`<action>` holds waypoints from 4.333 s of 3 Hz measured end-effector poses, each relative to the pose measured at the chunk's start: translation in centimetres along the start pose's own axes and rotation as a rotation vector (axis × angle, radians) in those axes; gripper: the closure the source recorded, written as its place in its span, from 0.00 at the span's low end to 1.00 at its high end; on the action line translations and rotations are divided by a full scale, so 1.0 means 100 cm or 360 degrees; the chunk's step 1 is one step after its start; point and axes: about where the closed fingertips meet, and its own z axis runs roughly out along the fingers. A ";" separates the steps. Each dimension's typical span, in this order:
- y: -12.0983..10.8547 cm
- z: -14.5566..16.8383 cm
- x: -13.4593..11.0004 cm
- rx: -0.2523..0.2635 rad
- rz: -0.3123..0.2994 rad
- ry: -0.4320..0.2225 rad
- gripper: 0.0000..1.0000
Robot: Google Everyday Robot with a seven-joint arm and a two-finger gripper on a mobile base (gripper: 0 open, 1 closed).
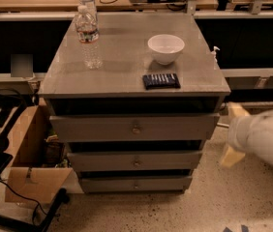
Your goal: Open bottom drawer
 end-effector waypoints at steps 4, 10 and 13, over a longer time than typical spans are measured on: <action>0.122 0.132 0.016 -0.0148 -0.0072 -0.0134 0.00; 0.325 0.362 -0.099 -0.0732 -0.0080 -0.0446 0.00; 0.298 0.440 -0.112 -0.0828 -0.0219 -0.0279 0.22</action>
Offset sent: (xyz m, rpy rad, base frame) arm -0.0048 -0.0143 -0.2088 0.0289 -0.0711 0.0923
